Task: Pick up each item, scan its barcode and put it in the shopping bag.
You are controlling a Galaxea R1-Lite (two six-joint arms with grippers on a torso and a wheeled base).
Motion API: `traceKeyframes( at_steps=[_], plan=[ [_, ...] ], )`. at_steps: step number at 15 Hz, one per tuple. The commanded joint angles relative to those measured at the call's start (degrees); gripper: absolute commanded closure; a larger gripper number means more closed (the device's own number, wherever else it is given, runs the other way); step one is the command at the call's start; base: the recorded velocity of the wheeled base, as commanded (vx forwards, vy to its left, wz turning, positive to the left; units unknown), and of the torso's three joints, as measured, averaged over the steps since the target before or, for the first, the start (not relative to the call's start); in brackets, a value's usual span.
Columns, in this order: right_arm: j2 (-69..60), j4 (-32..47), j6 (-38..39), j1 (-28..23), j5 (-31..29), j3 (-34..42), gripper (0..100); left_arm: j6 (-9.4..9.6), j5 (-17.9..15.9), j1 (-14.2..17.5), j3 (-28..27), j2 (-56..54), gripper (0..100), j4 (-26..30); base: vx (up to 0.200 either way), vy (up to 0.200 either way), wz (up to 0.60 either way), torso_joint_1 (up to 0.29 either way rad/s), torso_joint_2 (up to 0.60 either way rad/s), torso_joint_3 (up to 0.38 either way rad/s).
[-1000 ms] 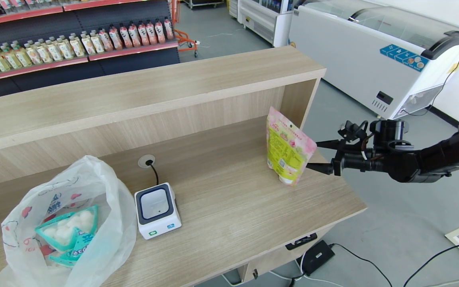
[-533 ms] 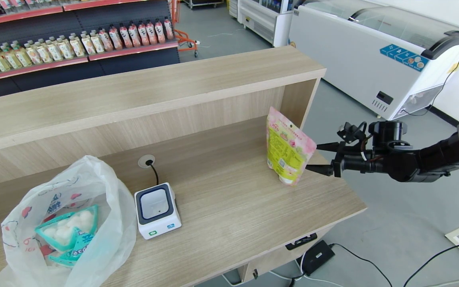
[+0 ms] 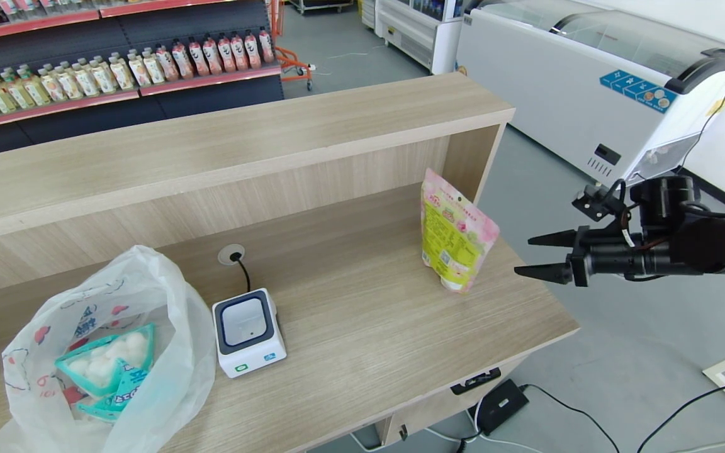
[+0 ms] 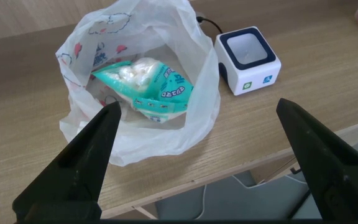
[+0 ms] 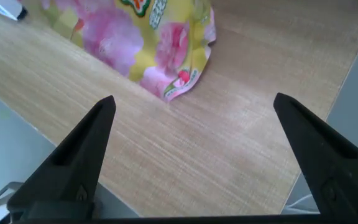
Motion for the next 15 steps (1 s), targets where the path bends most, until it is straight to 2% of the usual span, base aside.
traceKeyframes(
  at_steps=[1, 3, 6, 11, 13, 15],
  plan=[
    [-3.6, 4.2, -3.1, -1.4, -0.8, 1.5, 0, -0.01, 0.0, 0.0, 0.0, 0.0, 0, 0.0, 0.000, 0.000, 0.00, 0.000, 0.00, 0.000],
    [-4.8, 11.3, -7.9, -1.7, -1.6, 2.6, 0, -0.01, 0.0, 0.0, 0.0, 0.0, 0, 0.0, 0.000, 0.000, 0.00, 0.000, 0.00, 0.000],
    [-3.4, 11.9, -8.2, 1.0, -1.7, 3.3, 0, -0.01, 0.0, 0.0, 0.1, 0.0, 0, 0.0, 0.000, 0.000, 0.00, 0.000, 0.00, 0.000],
    [2.9, 9.3, -8.1, 6.8, -0.6, 2.6, 0, -0.01, 0.0, 0.0, 0.1, 0.0, 0, 0.0, 0.000, 0.000, 0.00, 0.000, 0.00, 0.000],
    [7.0, 4.1, -8.1, 9.1, -0.7, -0.1, 0, -0.01, 0.0, 0.0, 0.0, 0.0, 0, 0.0, 0.000, 0.000, 0.00, 0.000, 0.00, 0.000],
    [10.2, 2.5, -8.6, 10.2, -0.9, -4.1, 0, -0.01, 0.0, 0.0, 0.1, 0.0, 0, 0.0, 0.000, 0.000, 0.00, 0.000, 0.00, 0.000]
  ],
)
